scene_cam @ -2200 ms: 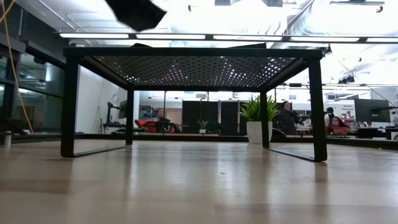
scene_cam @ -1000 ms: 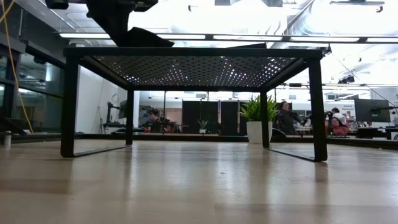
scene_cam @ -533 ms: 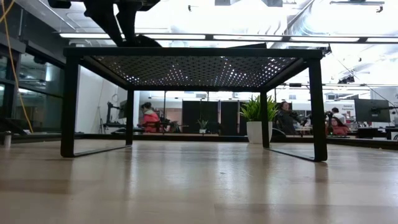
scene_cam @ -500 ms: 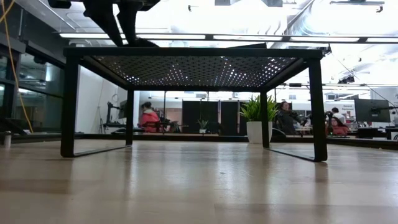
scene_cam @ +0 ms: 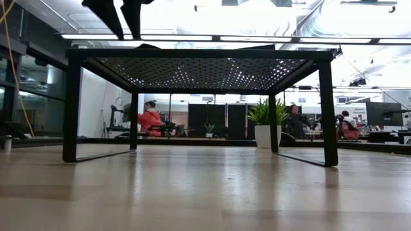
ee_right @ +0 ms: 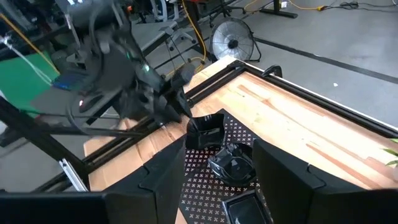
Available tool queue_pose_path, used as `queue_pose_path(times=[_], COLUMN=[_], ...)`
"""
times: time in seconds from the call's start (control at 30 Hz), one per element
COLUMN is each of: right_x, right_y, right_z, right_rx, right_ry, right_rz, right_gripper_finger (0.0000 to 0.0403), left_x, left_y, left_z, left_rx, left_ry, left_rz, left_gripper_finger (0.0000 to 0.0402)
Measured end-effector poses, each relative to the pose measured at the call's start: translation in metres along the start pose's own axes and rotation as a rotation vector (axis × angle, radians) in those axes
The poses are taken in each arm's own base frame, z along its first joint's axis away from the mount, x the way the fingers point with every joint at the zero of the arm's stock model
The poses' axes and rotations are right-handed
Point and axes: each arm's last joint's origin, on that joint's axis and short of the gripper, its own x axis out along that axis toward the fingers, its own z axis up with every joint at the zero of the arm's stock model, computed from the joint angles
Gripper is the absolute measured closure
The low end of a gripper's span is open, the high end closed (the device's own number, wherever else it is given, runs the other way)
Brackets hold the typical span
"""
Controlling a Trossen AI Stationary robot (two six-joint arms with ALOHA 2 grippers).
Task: Pick & Place Mini shaped plates
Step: Return to Home Position
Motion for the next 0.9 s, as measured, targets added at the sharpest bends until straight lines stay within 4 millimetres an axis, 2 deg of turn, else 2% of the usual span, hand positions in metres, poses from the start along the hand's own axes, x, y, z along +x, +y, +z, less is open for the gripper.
queue_pose_path(times=[0.23,0.4,0.67,0.77,0.9], right_x=[0.000,0.003,-0.001,-0.001,-0.003], right_y=[0.001,-0.003,-0.008,-0.008,-0.010], right_z=[-0.001,0.001,0.009,0.009,0.005], right_rx=[-0.005,0.010,0.042,0.014,-0.039], right_ry=[0.042,0.056,0.014,0.011,-0.065], right_rz=[0.032,0.024,0.018,0.020,-0.047], right_gripper_finger=[0.0218,0.0217,0.0217,0.0217,0.0217], left_x=[-0.031,-0.055,-0.098,-0.101,-0.084], left_y=[0.006,0.005,-0.017,-0.033,-0.064], left_z=[-0.010,-0.026,-0.049,-0.057,-0.072], left_rx=[-0.154,-0.250,-0.262,-0.289,-0.308], left_ry=[-0.114,-0.198,-0.359,-0.466,-0.602], left_rz=[0.031,0.066,0.190,0.246,0.256], left_gripper_finger=[0.0262,0.0262,0.0262,0.0262,0.0262])
